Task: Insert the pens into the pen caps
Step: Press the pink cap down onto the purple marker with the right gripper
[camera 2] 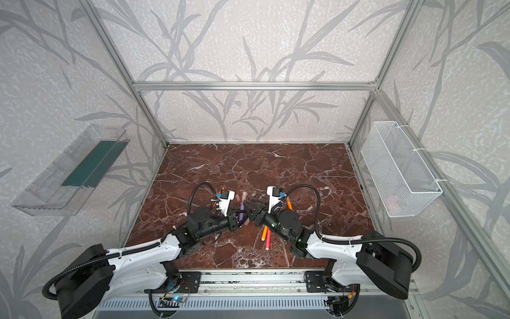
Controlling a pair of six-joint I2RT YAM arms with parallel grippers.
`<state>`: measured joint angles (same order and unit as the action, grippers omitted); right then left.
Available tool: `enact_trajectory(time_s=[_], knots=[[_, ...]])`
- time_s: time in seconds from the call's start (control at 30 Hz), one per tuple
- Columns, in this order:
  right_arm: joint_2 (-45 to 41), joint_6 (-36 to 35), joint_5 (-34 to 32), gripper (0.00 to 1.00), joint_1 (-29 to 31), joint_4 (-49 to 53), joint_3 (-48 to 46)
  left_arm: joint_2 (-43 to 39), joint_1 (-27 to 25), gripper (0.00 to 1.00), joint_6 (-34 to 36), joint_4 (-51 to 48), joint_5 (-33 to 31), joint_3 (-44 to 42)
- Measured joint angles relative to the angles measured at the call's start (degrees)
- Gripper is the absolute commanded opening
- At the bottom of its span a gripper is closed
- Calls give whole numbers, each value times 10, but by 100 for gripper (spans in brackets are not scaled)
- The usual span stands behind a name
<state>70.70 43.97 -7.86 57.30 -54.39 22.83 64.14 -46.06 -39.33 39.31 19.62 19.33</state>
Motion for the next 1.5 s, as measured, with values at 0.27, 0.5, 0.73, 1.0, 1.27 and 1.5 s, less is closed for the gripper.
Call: enact_trajectory(time_s=[0.27, 0.5, 0.73, 1.0, 1.27, 1.5], knots=[[-55, -25, -27, 63, 0, 152, 59, 10, 0, 0, 31, 0, 7, 0], [-20, -36, -57, 62, -2, 206, 107, 10, 0, 0, 52, 0, 26, 0], [26, -49, -57, 55, -7, 221, 139, 13, 0, 0, 64, 0, 32, 0], [41, -51, -54, 33, -15, 222, 163, 23, -1, 0, 74, 0, 32, 0], [65, -48, -49, 14, -20, 225, 168, 37, -1, 0, 77, -2, 30, 0], [74, -30, -36, 0, -23, 225, 174, 36, -1, 0, 88, -12, 12, 1]])
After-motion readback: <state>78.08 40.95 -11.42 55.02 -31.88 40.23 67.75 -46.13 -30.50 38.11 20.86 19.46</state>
